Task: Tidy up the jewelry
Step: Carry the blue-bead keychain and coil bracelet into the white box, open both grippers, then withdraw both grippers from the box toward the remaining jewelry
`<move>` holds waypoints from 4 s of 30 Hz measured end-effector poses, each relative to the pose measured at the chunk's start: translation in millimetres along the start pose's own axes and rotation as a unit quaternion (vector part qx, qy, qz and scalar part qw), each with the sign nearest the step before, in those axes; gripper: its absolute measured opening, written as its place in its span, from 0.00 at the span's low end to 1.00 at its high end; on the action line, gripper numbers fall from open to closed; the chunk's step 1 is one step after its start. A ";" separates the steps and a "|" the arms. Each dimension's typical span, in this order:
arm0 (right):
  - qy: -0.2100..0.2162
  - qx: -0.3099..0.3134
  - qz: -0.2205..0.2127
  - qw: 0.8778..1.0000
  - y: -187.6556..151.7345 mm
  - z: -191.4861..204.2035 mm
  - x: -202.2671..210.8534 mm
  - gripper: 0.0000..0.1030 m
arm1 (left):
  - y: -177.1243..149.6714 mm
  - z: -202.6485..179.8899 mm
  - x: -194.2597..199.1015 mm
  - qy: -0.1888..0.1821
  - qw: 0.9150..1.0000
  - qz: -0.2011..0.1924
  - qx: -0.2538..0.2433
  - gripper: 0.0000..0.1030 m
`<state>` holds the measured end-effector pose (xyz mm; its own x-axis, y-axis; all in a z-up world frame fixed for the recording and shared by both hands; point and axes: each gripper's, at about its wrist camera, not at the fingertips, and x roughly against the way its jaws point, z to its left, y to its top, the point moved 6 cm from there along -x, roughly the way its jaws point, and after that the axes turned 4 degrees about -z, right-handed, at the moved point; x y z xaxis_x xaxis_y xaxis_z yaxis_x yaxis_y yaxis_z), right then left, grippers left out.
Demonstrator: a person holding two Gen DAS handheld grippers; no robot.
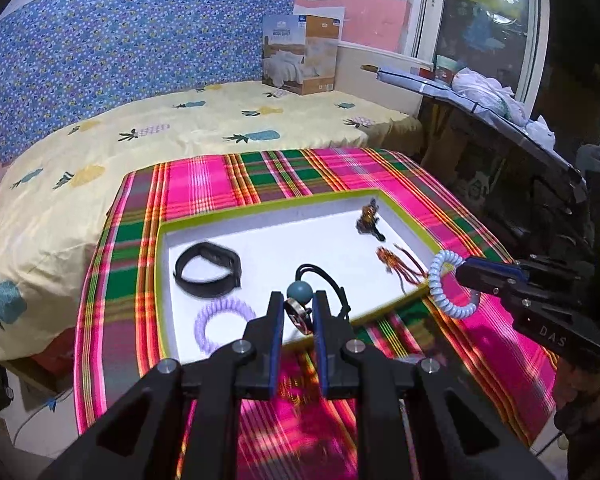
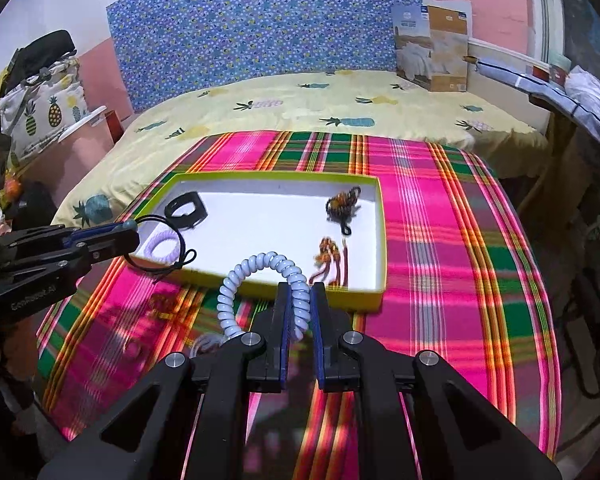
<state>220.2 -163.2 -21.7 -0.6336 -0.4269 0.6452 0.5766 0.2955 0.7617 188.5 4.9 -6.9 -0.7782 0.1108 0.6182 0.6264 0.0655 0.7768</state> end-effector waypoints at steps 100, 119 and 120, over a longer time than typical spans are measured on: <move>0.025 -0.037 -0.002 0.999 -67.4 35.1 65.0 0.25 | -76.9 6.2 69.0 0.024 0.999 0.012 0.019 0.24; 0.035 -0.031 0.037 0.998 -75.5 30.6 22.0 0.25 | -95.2 1.5 40.9 0.006 0.999 0.048 0.015 0.24; 0.036 -0.030 0.043 0.998 -76.5 30.0 16.7 0.25 | -96.1 1.5 39.1 0.006 0.999 0.051 0.014 0.24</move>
<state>150.0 -167.3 -67.4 -0.5436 -0.4634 0.6999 0.6579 0.2826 0.6981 97.9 4.4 -57.6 -0.7107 0.1067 0.6954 0.7033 0.0824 0.7061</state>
